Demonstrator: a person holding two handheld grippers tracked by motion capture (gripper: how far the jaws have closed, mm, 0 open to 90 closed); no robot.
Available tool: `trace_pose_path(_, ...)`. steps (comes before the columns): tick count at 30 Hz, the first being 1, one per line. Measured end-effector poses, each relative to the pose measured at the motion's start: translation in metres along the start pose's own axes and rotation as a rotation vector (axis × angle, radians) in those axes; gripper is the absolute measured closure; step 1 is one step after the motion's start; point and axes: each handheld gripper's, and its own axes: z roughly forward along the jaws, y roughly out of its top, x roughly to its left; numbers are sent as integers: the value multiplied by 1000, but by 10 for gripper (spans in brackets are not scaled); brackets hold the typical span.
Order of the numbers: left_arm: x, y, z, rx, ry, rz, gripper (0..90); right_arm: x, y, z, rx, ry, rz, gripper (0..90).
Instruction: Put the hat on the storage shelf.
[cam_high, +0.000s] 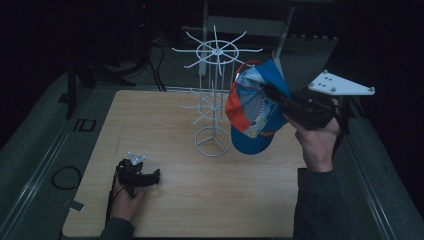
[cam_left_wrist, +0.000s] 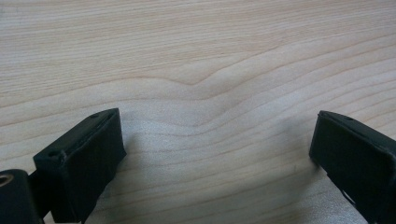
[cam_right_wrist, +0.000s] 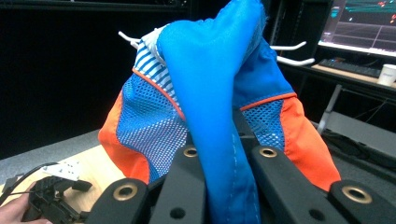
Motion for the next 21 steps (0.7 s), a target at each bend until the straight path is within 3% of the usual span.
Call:
trace_pose_path(9,0,0,0,-1,-2,1,35,2,-11,21,21,37,21,881)
trace_pose_path(21,0,0,0,5,-4,6,35,4,-23,44,95,55,29,868)
